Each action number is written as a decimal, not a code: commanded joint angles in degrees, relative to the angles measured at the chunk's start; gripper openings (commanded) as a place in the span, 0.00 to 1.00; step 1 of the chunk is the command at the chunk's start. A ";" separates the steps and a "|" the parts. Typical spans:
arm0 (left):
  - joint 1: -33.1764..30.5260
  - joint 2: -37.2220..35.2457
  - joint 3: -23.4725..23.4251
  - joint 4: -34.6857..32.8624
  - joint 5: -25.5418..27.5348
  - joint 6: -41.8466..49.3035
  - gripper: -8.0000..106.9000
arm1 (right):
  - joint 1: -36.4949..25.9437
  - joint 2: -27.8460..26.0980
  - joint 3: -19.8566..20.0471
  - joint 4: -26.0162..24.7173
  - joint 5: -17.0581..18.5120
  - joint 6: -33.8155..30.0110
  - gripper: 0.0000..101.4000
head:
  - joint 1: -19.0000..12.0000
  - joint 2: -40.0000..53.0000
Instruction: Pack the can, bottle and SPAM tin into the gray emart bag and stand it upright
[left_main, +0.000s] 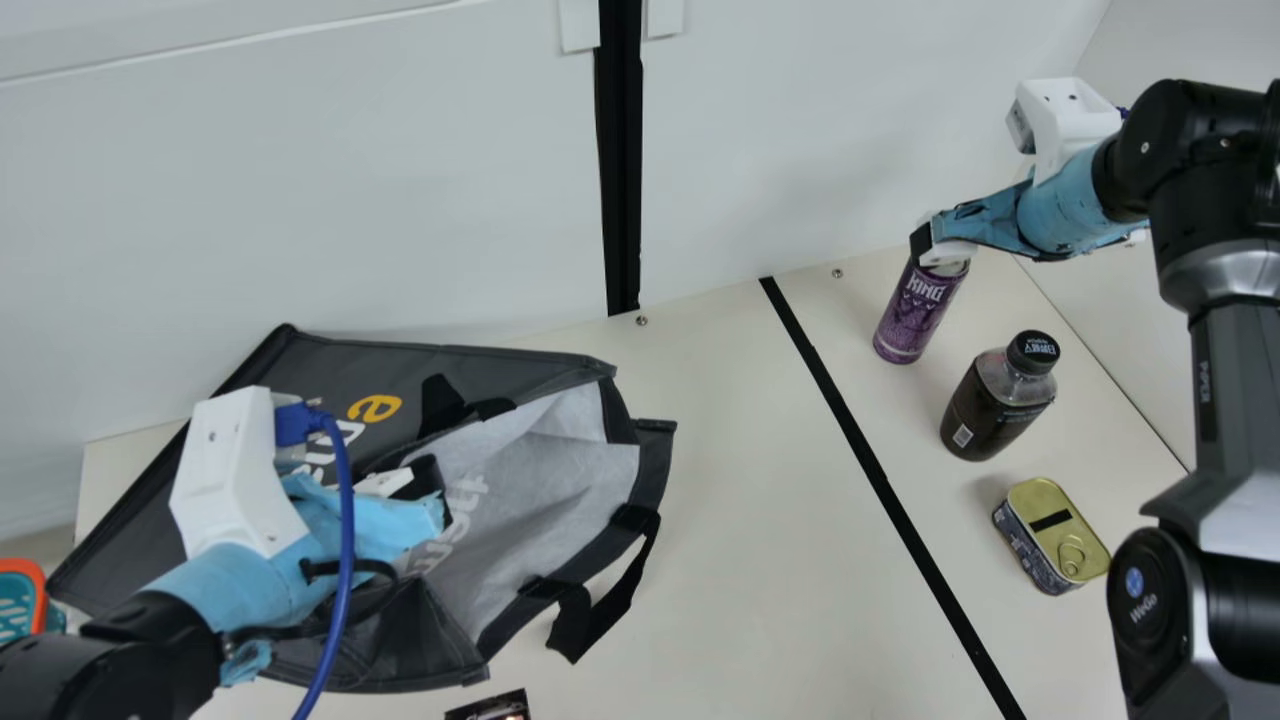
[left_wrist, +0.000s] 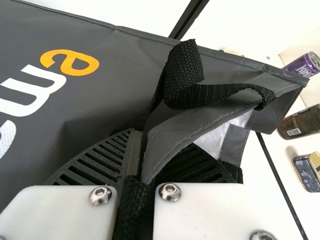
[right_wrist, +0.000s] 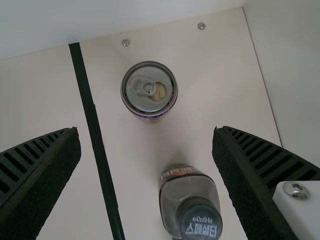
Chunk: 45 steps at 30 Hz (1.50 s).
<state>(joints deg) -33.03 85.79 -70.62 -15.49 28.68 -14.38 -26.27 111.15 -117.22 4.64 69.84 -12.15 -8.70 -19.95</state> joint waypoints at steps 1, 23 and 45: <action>0.00 0.00 0.00 0.00 0.00 0.00 0.00 | 0.16 1.54 -0.88 -0.19 0.06 0.19 0.94 | -1.30 -0.05; 0.00 0.00 0.00 0.00 0.00 0.00 0.00 | 2.08 15.59 -10.43 -0.72 0.06 0.86 0.94 | -1.30 -0.05; 0.00 0.00 0.00 0.00 0.00 0.00 0.00 | 2.01 21.99 -17.29 -1.39 0.06 -2.82 0.00 | -1.30 -0.05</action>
<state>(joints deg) -33.03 85.79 -70.62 -15.49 28.68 -14.38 -24.19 133.17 -134.48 2.97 69.90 -14.90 -8.70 -19.86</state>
